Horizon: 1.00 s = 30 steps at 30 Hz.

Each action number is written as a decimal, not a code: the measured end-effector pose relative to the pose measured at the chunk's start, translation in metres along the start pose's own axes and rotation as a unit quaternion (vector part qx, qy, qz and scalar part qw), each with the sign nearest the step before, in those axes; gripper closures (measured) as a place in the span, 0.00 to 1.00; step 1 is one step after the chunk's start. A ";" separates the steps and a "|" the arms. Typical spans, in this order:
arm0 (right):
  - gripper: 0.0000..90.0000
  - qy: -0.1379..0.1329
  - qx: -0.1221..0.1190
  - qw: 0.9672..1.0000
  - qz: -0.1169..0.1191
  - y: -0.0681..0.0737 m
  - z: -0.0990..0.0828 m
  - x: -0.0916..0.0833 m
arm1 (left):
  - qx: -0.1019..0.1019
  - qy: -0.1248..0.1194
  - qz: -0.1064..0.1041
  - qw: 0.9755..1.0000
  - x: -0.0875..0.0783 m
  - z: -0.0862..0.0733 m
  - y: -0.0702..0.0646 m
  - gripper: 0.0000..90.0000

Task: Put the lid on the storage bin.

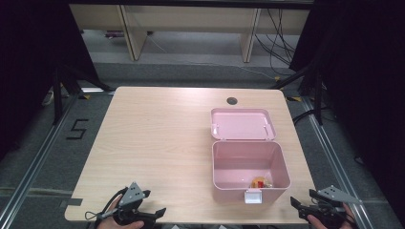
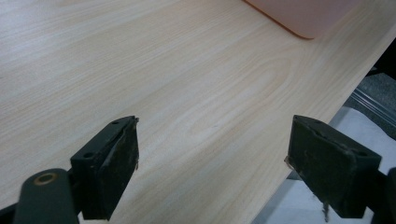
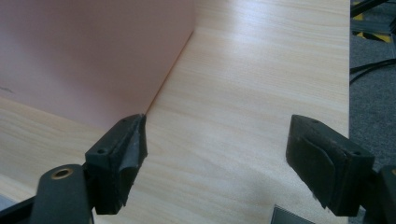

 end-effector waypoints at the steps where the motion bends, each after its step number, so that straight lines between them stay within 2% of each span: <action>1: 0.24 0.000 0.000 1.000 0.000 0.000 0.000 0.000 | 0.002 -0.002 0.003 1.000 0.000 0.000 0.001 0.18; 2: 0.24 0.001 0.000 1.000 0.000 0.000 0.000 0.000 | -0.009 -0.013 0.000 1.000 0.002 0.002 -0.001 0.18; 3: 0.24 0.001 -0.001 1.000 -0.001 0.000 0.000 0.000 | -0.009 -0.015 -0.001 1.000 0.002 0.002 -0.001 0.18; 4: 0.23 0.001 -0.002 1.000 0.000 0.000 0.000 0.000 | -0.001 -0.003 0.001 1.000 0.001 0.002 0.000 0.18; 5: 0.23 0.001 -0.001 1.000 0.000 -0.001 -0.001 0.001 | -0.012 -0.012 -0.001 1.000 0.002 0.004 -0.001 0.18; 6: 0.23 0.000 0.016 1.000 0.007 0.002 -0.001 0.001 | -0.012 -0.013 -0.002 1.000 0.003 0.004 -0.002 0.18; 7: 0.23 0.002 0.003 1.000 0.014 0.000 -0.001 0.002 | -0.003 -0.007 -0.001 1.000 0.002 0.005 0.000 0.18; 8: 0.23 0.004 -0.003 1.000 0.014 -0.001 -0.001 0.002 | -0.008 -0.011 -0.001 1.000 0.003 0.006 -0.001 0.18; 9: 0.23 0.005 -0.007 1.000 0.006 -0.001 -0.001 0.003 | -0.001 -0.008 0.003 1.000 0.003 0.007 0.000 0.18; 10: 0.23 0.005 0.009 1.000 0.004 0.001 -0.001 0.002 | -0.004 -0.015 -0.003 1.000 0.003 0.011 0.000 0.18; 11: 0.23 0.005 0.009 1.000 0.004 0.001 -0.001 0.002 | -0.004 -0.015 -0.003 1.000 0.003 0.011 0.000 0.18; 12: 0.23 0.003 -0.002 1.000 -0.003 -0.001 -0.001 0.002 | 0.000 -0.016 -0.001 1.000 0.003 0.014 0.001 0.18; 14: 0.23 0.000 -0.003 1.000 -0.002 -0.001 0.000 0.002 | -0.008 -0.029 -0.003 1.000 0.004 0.017 -0.001 0.18; 15: 0.23 0.000 -0.002 1.000 -0.002 -0.001 0.000 0.002 | 0.000 -0.019 -0.002 1.000 0.003 0.018 0.000 0.18; 18: 0.24 0.003 0.010 1.000 0.011 0.001 -0.001 0.002 | -0.008 -0.030 -0.001 1.000 0.006 0.024 0.000 0.18; 21: 0.24 -0.001 0.005 1.000 0.004 0.000 -0.001 0.002 | -0.004 -0.030 -0.005 1.000 0.007 0.029 0.001 0.18; 22: 0.24 0.001 0.000 1.000 -0.001 -0.001 -0.001 0.002 | -0.008 -0.037 -0.006 0.999 0.008 0.035 0.001 0.18; 23: 0.24 0.001 0.000 1.000 -0.001 -0.001 -0.001 0.002 | -0.008 -0.037 -0.006 0.999 0.008 0.035 0.001 0.18; 25: 0.24 0.002 0.000 1.000 0.000 0.000 -0.001 0.003 | 0.000 -0.034 -0.007 0.999 0.008 0.043 0.003 0.18; 27: 0.24 0.003 -0.001 1.000 -0.001 -0.001 -0.001 0.003 | -0.004 -0.045 -0.011 0.999 0.009 0.053 0.002 0.20; 29: 0.24 0.004 0.000 1.000 -0.003 -0.001 -0.001 0.003 | 0.004 -0.050 -0.016 0.999 0.010 0.063 0.002 0.21; 30: 0.24 0.000 0.016 1.000 0.006 0.002 -0.001 0.004 | 0.003 -0.056 -0.018 0.998 0.010 0.069 0.001 0.22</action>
Point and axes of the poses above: each handheld gripper's, and its own axes: x roughly forward along the jaws, z roughly out of its top, y roughly to its left, the point moved 4 cm from there along x, roughly forward along the jaws, and after that the axes turned 5 degrees about y, right-handed, at the moved point
